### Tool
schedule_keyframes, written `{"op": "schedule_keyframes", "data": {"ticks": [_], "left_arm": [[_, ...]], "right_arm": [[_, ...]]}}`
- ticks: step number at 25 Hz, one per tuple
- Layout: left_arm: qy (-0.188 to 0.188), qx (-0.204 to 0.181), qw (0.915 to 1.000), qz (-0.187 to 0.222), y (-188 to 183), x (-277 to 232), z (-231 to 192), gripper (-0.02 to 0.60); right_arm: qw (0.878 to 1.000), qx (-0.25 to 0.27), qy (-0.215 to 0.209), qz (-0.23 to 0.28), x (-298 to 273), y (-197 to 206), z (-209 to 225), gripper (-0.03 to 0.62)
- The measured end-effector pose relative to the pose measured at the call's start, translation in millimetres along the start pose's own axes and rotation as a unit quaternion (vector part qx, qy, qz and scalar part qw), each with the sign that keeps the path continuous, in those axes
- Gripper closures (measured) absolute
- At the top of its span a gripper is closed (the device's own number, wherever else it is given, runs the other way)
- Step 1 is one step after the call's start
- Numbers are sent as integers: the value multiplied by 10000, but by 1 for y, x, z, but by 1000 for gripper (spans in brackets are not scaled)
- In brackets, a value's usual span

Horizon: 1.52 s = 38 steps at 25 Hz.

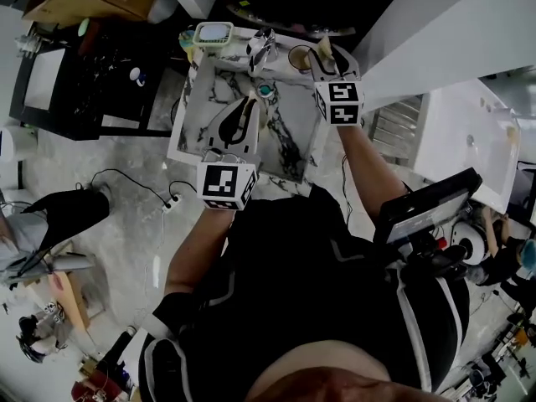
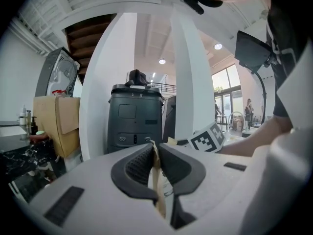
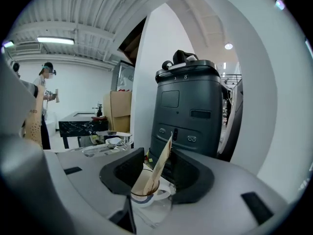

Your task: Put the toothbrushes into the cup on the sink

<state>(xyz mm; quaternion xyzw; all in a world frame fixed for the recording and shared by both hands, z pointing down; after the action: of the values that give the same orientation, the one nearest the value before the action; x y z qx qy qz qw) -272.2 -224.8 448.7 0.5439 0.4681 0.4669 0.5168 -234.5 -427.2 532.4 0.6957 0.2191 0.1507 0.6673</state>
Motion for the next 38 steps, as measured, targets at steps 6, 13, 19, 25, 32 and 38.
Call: {"op": "schedule_keyframes", "data": {"ticks": [6,13,19,25,32,38], "left_arm": [[307,31,9994,145,-11,2,-5,540],[820,112,9960,324,-24,2,-4,540],[1032,210,9935,437,-42,8,-2,540],[1137,167,9919,535,-54,12,-1,540],[1215,135,9911,533,-56,20,0,540],[1283,180,9898,598,-60,25,11,540]], "right_arm": [[9987,104,431,256,28,-37,3,427],[9944,217,765,699,69,-91,-6,428],[9887,122,1050,1061,105,-130,-20,522],[9854,-30,1143,1259,142,-146,-35,555],[9857,16,1132,1249,170,-150,-53,571],[9829,56,1271,1329,185,-152,-56,571]]}}
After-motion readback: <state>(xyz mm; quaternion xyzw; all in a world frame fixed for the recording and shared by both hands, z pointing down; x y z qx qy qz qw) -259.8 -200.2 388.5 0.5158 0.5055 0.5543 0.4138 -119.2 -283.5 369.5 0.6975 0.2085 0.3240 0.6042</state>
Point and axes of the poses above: the fingertips, and each gripper's own axes: x backward along the fingers, z to its right, y out of its underside, the point moved 1 cm from there along x, backward along the fingers, and after that the axes turned 13 degrees about z, right-handed, at the moved point
